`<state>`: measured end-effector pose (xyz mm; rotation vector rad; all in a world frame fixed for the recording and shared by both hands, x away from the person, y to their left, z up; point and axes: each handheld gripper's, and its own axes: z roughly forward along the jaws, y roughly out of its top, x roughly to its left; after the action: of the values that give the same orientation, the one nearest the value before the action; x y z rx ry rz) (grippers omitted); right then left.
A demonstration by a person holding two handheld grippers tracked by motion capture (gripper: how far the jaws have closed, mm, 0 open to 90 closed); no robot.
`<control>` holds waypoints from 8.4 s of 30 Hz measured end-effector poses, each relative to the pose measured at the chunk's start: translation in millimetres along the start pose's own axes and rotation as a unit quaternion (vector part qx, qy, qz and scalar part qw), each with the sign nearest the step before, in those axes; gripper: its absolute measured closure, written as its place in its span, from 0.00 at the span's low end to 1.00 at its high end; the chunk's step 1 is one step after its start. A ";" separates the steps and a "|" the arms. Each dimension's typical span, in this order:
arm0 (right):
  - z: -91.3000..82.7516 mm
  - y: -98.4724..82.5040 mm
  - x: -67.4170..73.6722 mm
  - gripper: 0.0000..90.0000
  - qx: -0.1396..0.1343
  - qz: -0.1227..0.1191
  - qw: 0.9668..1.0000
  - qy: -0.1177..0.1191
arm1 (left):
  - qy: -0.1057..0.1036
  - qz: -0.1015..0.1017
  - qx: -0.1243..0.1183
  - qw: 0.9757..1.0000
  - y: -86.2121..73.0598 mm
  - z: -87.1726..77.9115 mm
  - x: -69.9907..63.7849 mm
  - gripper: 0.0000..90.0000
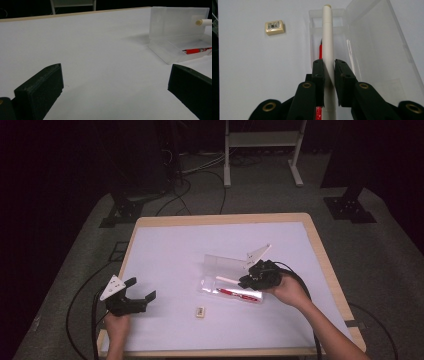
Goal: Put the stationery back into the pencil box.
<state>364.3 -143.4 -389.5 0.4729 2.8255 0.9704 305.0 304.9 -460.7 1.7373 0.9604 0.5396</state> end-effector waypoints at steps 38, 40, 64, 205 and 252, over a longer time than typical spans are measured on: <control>34.4 -5.9 -17.3 0.87 0.038 0.020 0.999 0.011 | -0.002 0.000 -0.001 1.000 -0.1 -0.1 0.2 0.00; 35.4 -6.7 -18.0 0.87 0.039 0.019 0.999 0.012 | -0.002 -0.001 -0.001 1.000 -0.1 0.1 0.2 0.00; 52.3 -15.4 -26.5 0.87 0.058 0.039 0.997 0.023 | -0.002 -0.001 -0.002 1.000 -0.1 0.1 0.3 0.00; 95.3 57.9 68.3 0.38 0.000 -0.054 0.992 0.115 | -0.004 -0.003 -0.003 1.000 -0.1 -0.3 0.4 0.00; 118.6 52.9 68.6 0.64 0.027 -0.070 0.991 0.112 | -0.003 -0.003 -0.002 1.000 0.0 -0.3 0.4 0.00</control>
<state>337.7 -12.7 -451.0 0.1758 3.0409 0.9762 305.0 305.4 -460.7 1.7309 0.9589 0.5312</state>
